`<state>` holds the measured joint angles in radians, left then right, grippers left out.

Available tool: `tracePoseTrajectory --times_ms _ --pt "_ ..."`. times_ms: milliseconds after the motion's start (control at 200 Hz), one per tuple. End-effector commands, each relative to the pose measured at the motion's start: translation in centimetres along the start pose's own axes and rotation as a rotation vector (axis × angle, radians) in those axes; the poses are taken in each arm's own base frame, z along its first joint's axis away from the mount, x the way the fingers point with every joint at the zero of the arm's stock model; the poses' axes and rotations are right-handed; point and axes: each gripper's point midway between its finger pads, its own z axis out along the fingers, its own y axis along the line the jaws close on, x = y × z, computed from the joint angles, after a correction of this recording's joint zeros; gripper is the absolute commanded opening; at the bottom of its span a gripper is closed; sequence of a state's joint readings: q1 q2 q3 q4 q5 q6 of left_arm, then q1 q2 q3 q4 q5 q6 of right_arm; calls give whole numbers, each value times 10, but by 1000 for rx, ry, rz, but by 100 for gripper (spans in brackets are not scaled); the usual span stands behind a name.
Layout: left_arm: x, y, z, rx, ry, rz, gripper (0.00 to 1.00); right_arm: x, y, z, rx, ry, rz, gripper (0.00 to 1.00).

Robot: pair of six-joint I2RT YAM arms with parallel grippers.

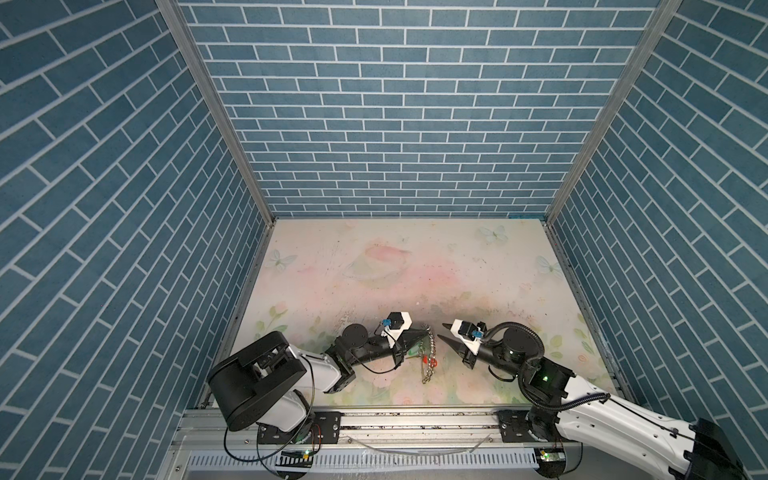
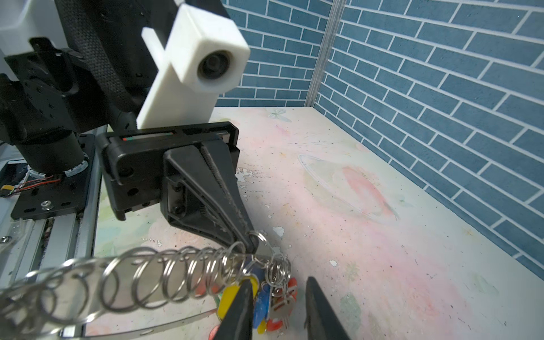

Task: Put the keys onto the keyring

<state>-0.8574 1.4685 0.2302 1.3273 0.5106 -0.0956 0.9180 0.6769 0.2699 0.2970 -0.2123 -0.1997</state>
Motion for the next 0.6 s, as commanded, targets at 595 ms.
tracePoseTrajectory --times_ms 595 --pt "-5 -31 -8 214 -32 109 0 -17 23 3 -238 -52 96 20"
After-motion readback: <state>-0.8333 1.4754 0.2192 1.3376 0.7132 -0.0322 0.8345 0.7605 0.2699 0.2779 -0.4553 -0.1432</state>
